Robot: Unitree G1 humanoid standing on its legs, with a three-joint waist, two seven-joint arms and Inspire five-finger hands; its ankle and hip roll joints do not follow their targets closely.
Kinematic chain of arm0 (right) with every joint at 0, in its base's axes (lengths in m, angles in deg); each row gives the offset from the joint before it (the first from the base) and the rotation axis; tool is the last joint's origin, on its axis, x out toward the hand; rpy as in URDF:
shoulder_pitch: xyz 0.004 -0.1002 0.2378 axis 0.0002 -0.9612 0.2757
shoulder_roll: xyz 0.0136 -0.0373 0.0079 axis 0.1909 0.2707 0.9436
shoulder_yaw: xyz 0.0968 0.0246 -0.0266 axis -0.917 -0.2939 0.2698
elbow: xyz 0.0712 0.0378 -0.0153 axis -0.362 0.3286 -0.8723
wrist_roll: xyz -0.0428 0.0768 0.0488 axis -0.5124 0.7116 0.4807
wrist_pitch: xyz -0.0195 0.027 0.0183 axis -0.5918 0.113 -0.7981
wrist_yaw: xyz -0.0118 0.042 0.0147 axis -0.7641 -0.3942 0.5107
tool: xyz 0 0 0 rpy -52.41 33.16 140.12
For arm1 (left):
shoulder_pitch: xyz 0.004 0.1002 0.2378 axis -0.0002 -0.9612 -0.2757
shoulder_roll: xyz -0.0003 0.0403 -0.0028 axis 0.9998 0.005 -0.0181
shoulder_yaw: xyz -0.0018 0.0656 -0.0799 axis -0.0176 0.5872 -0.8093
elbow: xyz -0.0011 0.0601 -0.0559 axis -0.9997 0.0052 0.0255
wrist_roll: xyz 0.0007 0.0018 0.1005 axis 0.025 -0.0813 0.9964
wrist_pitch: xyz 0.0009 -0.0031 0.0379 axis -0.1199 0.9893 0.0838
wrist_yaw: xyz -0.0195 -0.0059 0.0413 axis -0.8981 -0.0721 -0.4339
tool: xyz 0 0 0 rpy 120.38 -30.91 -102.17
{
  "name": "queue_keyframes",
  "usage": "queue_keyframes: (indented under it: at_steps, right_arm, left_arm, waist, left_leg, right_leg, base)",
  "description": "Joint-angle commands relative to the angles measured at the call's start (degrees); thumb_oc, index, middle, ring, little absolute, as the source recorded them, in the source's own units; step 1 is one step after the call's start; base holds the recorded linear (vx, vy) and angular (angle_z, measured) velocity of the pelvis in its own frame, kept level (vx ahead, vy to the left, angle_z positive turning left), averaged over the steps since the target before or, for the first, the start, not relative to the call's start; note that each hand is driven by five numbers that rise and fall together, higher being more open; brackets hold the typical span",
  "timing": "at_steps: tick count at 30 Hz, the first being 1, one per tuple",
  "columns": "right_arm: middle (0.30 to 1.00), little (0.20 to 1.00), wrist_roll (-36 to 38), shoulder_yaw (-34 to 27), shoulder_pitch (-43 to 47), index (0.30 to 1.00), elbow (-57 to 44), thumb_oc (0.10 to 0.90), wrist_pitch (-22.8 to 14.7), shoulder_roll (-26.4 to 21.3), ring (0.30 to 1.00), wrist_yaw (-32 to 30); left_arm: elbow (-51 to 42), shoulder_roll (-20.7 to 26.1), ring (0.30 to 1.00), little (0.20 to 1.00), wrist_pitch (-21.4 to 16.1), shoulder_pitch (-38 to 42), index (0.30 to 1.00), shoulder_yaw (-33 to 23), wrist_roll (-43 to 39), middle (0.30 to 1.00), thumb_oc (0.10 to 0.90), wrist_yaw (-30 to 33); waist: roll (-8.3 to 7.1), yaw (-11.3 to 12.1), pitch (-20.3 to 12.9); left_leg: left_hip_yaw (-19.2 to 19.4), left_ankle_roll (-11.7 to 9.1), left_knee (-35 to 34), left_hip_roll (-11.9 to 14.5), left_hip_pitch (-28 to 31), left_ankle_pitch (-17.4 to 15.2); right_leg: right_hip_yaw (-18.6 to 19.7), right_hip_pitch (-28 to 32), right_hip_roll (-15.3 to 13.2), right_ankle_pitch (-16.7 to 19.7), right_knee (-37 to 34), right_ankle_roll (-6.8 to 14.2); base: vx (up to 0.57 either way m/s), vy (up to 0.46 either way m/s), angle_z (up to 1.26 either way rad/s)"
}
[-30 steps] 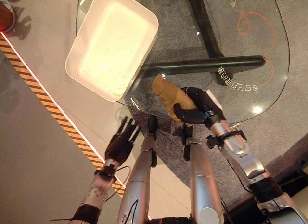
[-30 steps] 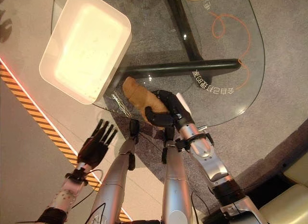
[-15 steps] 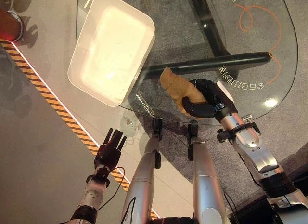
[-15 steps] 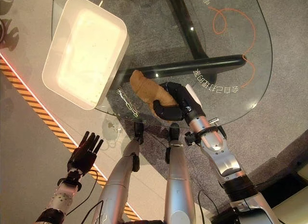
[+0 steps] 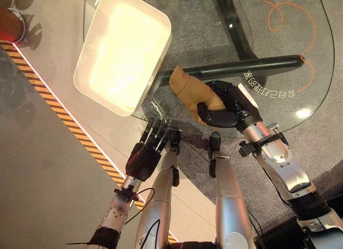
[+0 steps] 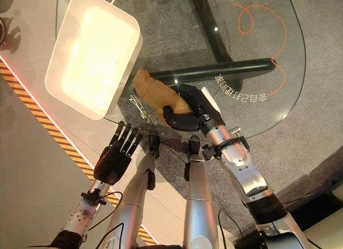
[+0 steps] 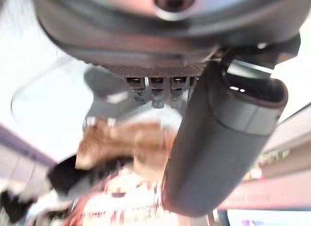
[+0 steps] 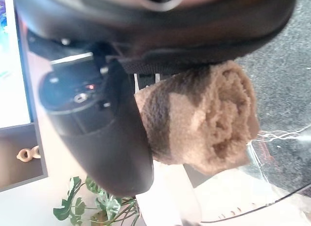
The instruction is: Wipe the table with a cloth and put it in the basket.
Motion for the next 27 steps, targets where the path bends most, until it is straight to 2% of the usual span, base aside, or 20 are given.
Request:
queue_keyframes:
  at_steps: [1, 7, 11, 13, 21, 24, 25, 27]
  right_arm:
    - [0.3, 0.2, 2.3, 0.7, 2.4, 0.3, -14.2, 0.1, -8.3, -0.4, 0.3, 1.4]
    - [0.3, 0.2, 2.4, 2.2, 2.8, 0.3, -13.7, 0.1, -9.2, -0.2, 0.3, 1.3]
    - [0.3, 0.2, 3.0, 3.6, 3.4, 0.3, -13.8, 0.1, -9.2, 0.5, 0.3, 3.2]
    - [0.3, 0.2, 4.2, 4.3, 3.9, 0.3, -14.3, 0.1, -9.5, 0.8, 0.3, 5.1]
    - [0.3, 0.2, 12.0, 7.3, 6.1, 0.3, -18.7, 0.1, -10.9, 2.5, 0.3, 19.4]
    - [0.3, 0.2, 13.1, 7.3, 6.0, 0.3, -19.2, 0.1, -13.1, 3.3, 0.3, 18.0]
    - [0.3, 0.2, 12.3, 6.8, 5.6, 0.3, -18.8, 0.1, -15.2, 4.4, 0.3, 15.8]
    - [0.3, 0.2, 11.5, 5.8, 5.1, 0.3, -18.4, 0.1, -16.9, 5.2, 0.3, 13.7]
  left_arm:
    - [-7.7, 1.2, 0.9, 0.9, 2.5, -5.4, 0.9, 1.1, -3.4, 0.9, 0.8, -7.5]
    - [-14.3, 3.0, 0.9, 0.9, 2.3, -3.8, 0.9, 3.3, -8.0, 0.9, 0.8, -5.6]
    - [-16.4, 3.6, 0.9, 0.9, 0.0, -2.3, 0.9, 3.4, -9.8, 0.9, 0.8, -1.8]
    - [-17.1, 3.9, 0.9, 0.9, -0.4, -1.4, 0.9, 3.2, -10.3, 0.9, 0.8, 0.4]
    - [-17.6, 4.3, 0.9, 0.9, 0.4, 1.0, 0.9, 2.4, -9.3, 0.9, 0.8, 6.9]
    - [-17.6, 4.4, 0.9, 0.9, 0.2, 1.3, 0.9, 2.5, -8.7, 0.9, 0.8, 8.1]
    - [-17.0, 4.4, 0.9, 0.9, 0.2, 1.3, 0.9, 2.4, -8.5, 0.9, 0.8, 8.0]
    - [-16.2, 4.4, 0.9, 0.9, 0.2, 1.3, 0.9, 2.0, -8.5, 0.9, 0.8, 7.9]
  waist:
    - [2.87, -1.2, -1.5]
    - [2.46, -1.1, -1.5]
    - [1.84, -0.9, -1.5]
    - [1.6, -0.7, -1.5]
    - [0.6, -0.1, -1.5]
    - [0.5, -0.1, -1.5]
    - [0.36, -0.2, -1.5]
    - [0.24, -0.4, -1.5]
  left_leg:
    - [1.5, 0.2, 7.8, -0.5, -0.7, -6.3]
    - [1.4, 0.4, 8.0, -0.3, -1.3, -6.2]
    - [1.2, 0.6, 7.9, -0.2, -1.4, -6.2]
    - [1.1, 0.6, 8.0, -0.1, -1.5, -6.1]
    - [0.6, 0.6, 8.5, 0.3, -1.7, -5.9]
    - [0.6, 0.6, 8.4, 0.5, -1.6, -5.9]
    - [0.6, 0.6, 8.4, 0.5, -1.7, -6.0]
    - [0.7, 0.7, 8.3, 0.5, -1.6, -6.1]
  right_leg:
    - [3.6, 1.5, 3.3, 7.8, -10.4, 1.1]
    - [3.4, 1.0, 3.0, 8.2, -10.2, 1.1]
    - [3.2, 1.1, 2.9, 8.4, -10.4, 1.1]
    - [3.1, 1.1, 2.8, 8.4, -10.4, 1.2]
    - [2.6, 1.3, 2.5, 8.5, -10.0, 1.3]
    - [2.7, 1.4, 2.6, 8.5, -10.0, 1.3]
    - [2.7, 1.3, 2.7, 8.5, -9.9, 1.4]
    - [2.8, 1.3, 2.8, 8.6, -10.1, 1.4]
  base:
    - [0.0, 0.0, 0.0]
    - [0.0, 0.0, 0.0]
    - [-0.01, -0.042, 0.01]
    - [-0.01, -0.04, 0.03]
    - [-0.01, -0.053, 0.04]
    - [0.0, -0.009, 0.01]
    - [0.0, 0.0, 0.0]
    - [0.0, 0.0, 0.0]
